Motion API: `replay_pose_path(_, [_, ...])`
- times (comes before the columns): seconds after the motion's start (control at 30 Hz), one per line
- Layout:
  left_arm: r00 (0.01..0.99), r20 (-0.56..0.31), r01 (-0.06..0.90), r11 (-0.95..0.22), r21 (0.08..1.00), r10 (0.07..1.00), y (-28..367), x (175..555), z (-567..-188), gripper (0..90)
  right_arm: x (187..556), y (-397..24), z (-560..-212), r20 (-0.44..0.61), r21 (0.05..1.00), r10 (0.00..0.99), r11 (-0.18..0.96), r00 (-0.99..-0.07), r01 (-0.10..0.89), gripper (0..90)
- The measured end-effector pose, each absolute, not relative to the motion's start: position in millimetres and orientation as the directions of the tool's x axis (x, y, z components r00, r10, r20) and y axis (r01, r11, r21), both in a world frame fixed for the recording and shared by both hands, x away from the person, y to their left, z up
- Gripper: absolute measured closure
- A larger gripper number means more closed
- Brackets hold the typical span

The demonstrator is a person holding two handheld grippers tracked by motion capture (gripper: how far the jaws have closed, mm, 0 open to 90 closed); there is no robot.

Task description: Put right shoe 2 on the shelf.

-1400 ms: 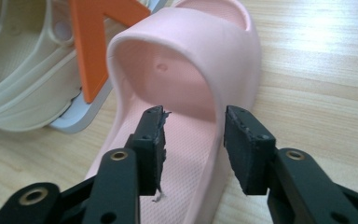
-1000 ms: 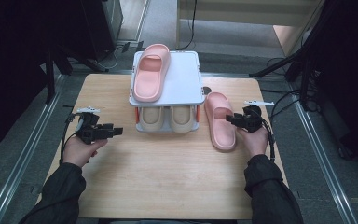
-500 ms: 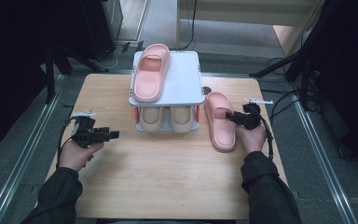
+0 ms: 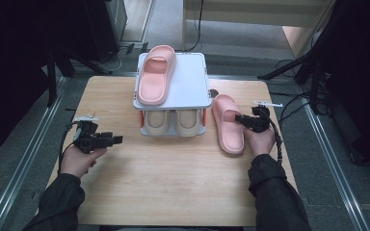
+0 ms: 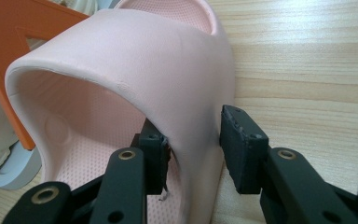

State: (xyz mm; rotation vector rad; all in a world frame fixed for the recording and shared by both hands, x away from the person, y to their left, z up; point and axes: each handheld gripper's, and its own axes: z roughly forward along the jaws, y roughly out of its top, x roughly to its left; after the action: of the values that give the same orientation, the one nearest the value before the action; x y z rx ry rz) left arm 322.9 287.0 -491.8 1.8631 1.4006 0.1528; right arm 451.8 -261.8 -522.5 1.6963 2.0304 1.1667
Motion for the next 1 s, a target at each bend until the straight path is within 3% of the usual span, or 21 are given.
replay_pose_path(0.47, [0.383,-0.353,0.767,-0.081,0.636,0.853,288,324,-493,40.7,451,-271,-519,0.296,0.699,0.924,-0.036,-0.243,0.714,79.1])
replay_pose_path(1.0, [0.388,-0.353,0.763,-0.083,0.641,0.851,287,325,-492,40.7,449,-271,-509,0.325,0.68,0.917,-0.057,-0.231,0.731,81.4])
